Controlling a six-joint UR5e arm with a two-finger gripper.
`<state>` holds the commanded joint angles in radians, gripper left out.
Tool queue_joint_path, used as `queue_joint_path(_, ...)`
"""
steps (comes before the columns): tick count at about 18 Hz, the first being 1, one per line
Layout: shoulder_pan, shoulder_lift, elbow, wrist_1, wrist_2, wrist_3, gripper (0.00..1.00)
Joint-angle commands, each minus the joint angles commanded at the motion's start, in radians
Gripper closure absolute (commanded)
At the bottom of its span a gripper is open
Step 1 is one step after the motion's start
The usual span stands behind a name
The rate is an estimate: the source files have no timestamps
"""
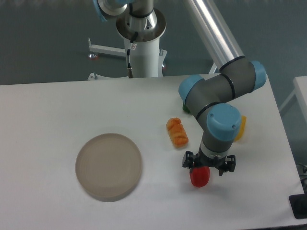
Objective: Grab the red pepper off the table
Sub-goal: 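Move the gripper over the red pepper and lower it around it, then close the gripper on the red pepper's body, then lift the red pepper and carry it toward the yellow pepper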
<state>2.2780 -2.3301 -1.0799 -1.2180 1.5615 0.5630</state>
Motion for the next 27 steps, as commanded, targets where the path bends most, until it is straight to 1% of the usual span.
queue_joint_path(2,-0.008,-0.005,-0.020,0.003,0.000,0.000,0.00)
queue_joint_path(5,-0.008,-0.006,-0.028,0.002,0.002,-0.003,0.00)
queue_joint_path(6,-0.008,-0.005,-0.041,0.006,0.002,-0.005,0.00)
queue_joint_path(8,-0.009,-0.006,-0.049,0.006,0.023,-0.002,0.01)
queue_joint_path(10,-0.020,-0.012,-0.049,0.005,0.038,-0.003,0.18)
queue_joint_path(11,-0.020,-0.012,-0.049,0.005,0.038,-0.005,0.31)
queue_joint_path(12,-0.020,-0.012,-0.048,0.005,0.040,-0.005,0.40)
queue_joint_path(14,-0.020,-0.011,-0.043,0.003,0.038,-0.003,0.58)
queue_joint_path(15,-0.020,-0.009,-0.040,0.002,0.038,-0.003,0.64)
queue_joint_path(18,-0.018,0.001,-0.029,0.000,0.035,0.000,0.70)
queue_joint_path(19,-0.014,0.017,-0.023,0.000,0.028,0.003,0.72)
queue_joint_path(25,0.000,0.112,-0.032,-0.014,-0.024,0.035,0.73)
queue_joint_path(26,0.000,0.130,-0.035,-0.027,-0.029,0.040,0.73)
queue_joint_path(27,0.000,0.144,-0.034,-0.052,-0.031,0.049,0.76)
